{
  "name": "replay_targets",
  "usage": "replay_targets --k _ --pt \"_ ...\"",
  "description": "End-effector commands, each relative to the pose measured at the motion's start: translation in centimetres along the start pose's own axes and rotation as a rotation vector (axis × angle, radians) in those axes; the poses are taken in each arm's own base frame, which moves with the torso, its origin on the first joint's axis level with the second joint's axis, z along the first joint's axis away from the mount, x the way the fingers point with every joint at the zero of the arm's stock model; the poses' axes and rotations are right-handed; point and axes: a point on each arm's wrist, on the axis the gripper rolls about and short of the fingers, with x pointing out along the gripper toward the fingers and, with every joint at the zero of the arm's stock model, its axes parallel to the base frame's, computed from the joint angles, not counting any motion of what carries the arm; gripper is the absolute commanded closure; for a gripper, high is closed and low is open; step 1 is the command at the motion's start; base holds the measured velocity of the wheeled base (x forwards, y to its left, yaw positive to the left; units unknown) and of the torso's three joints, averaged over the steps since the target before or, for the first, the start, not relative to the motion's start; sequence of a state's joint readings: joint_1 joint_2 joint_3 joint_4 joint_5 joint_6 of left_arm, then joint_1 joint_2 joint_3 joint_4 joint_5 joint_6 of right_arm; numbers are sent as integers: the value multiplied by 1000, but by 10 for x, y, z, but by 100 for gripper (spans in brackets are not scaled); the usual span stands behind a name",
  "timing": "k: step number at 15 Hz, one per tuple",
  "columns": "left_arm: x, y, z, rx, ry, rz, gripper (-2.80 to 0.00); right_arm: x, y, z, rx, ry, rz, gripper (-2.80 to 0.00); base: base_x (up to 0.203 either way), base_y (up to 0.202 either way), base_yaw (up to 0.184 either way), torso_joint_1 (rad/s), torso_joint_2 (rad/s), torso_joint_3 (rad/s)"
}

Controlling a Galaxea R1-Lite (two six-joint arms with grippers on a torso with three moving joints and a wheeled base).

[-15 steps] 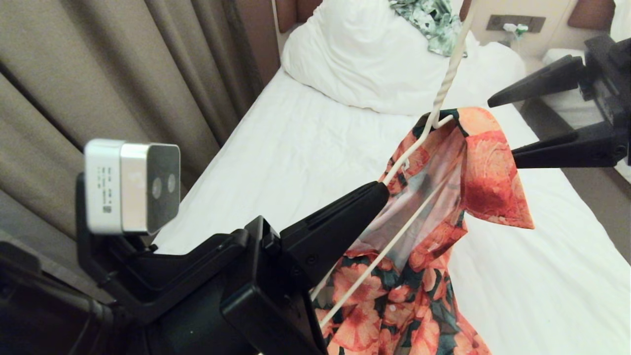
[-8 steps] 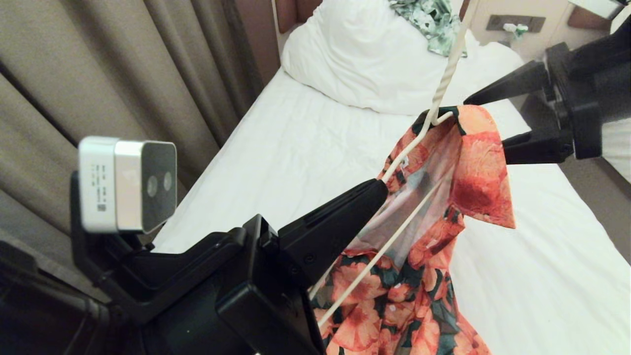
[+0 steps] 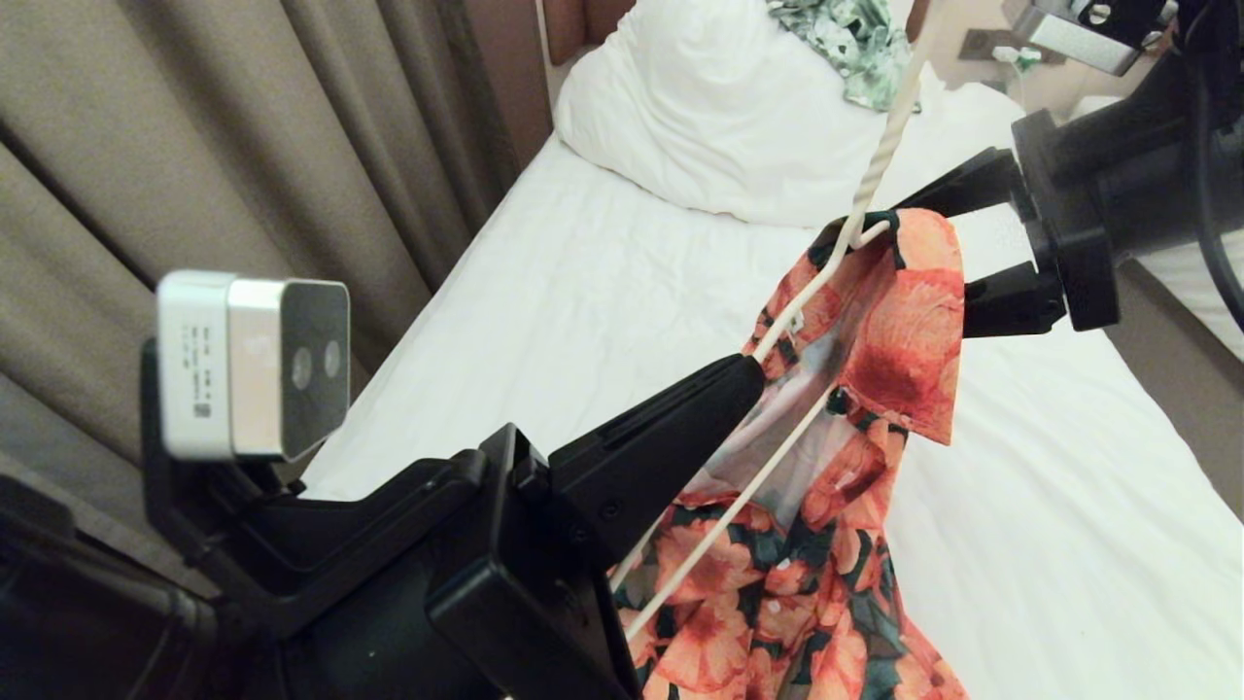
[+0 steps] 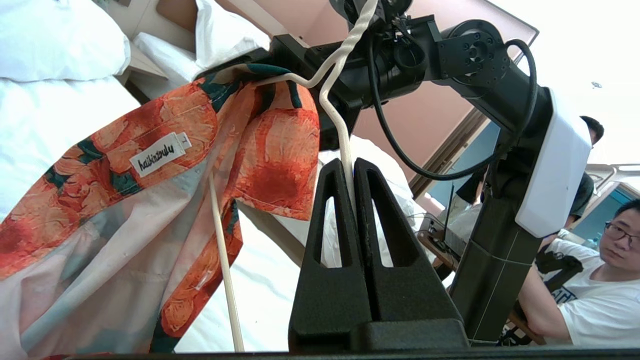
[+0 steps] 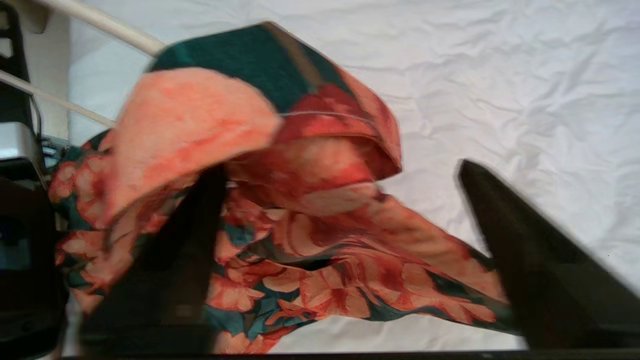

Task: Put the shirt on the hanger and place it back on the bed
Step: Hook the other side of the shirt onto the hanger

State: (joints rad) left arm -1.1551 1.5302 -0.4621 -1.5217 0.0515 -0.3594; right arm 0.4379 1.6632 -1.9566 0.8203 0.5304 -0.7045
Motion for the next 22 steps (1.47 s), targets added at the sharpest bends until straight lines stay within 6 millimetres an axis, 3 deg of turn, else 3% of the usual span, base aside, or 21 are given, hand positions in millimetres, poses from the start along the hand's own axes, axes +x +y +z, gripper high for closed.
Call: replay_targets --k 1,7,10,12,17,22 --pt "0 0 1 -3 -10 -3 0 -1 4 1 -9 2 20 0 0 0 0 0 0 0" --pt "2 1 3 3 -21 3 0 -8 13 -2 24 39 57 0 0 0 0 0 0 0" --pt "4 13 10 32 -31 41 0 -19 20 -3 46 47 84 0 0 0 0 0 0 0" --pt "5 23 16 61 -15 72 0 -24 26 -4 74 27 141 0 0 0 0 0 0 0" --pt "-1 27 44 95 53 154 0 -35 33 -4 75 42 130 0 0 0 0 0 0 0" --pt "-6 40 61 113 161 235 0 -40 25 -14 117 78 88 0 0 0 0 0 0 0"
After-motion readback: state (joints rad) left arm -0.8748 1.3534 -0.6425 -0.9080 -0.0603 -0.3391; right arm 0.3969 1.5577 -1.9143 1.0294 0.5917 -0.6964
